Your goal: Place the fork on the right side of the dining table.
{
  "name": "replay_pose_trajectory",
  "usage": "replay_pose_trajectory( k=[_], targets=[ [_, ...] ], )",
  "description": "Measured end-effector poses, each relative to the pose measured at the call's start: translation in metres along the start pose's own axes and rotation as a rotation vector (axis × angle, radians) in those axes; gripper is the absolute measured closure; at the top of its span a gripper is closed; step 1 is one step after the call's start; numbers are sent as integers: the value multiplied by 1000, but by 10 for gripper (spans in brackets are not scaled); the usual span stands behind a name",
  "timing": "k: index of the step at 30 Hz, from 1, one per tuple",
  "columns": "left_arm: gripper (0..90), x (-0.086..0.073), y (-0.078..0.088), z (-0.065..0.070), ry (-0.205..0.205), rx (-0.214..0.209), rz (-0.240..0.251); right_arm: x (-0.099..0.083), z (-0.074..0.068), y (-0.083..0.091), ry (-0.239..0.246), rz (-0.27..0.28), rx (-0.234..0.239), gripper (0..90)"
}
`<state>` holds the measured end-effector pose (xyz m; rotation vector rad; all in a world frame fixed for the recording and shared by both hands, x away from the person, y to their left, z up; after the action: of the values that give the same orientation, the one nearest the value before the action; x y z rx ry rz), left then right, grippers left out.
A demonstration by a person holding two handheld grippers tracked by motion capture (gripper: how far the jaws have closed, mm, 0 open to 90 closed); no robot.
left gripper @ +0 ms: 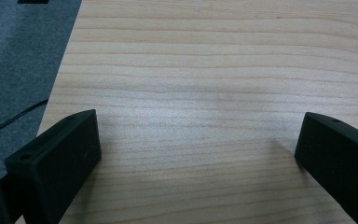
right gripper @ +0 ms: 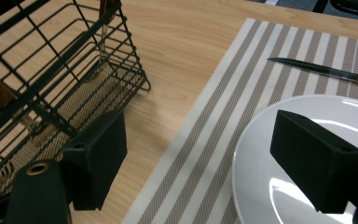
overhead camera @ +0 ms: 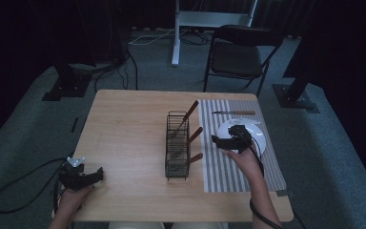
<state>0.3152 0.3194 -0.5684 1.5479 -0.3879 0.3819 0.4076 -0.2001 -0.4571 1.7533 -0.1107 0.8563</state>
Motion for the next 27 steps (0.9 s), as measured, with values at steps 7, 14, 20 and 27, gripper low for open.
replay_pose_trajectory(
  k=[7,14,20,27],
  targets=[
    [6,0,0,0,0,0,0,17,-2,-6,6,5,13,181],
    [6,0,0,0,0,0,0,35,-8,-8,26,18,20,182],
    [5,-1,0,0,-3,-2,0,53,-9,-8,29,36,22,184],
    [6,-1,0,0,-4,-3,1,72,-14,-11,39,38,40,200]
  ],
)
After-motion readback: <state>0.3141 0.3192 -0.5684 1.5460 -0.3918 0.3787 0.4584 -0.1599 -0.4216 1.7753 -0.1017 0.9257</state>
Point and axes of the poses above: each handheld gripper's, and its own axes: y roughly backward along the jaws, x roughly out of its top, z roughly to its right, the point moved 3 cm from there along -y, roughly forward along the jaws, and after that the axes turned 15 degrees about -z, right-handed, at the moved point
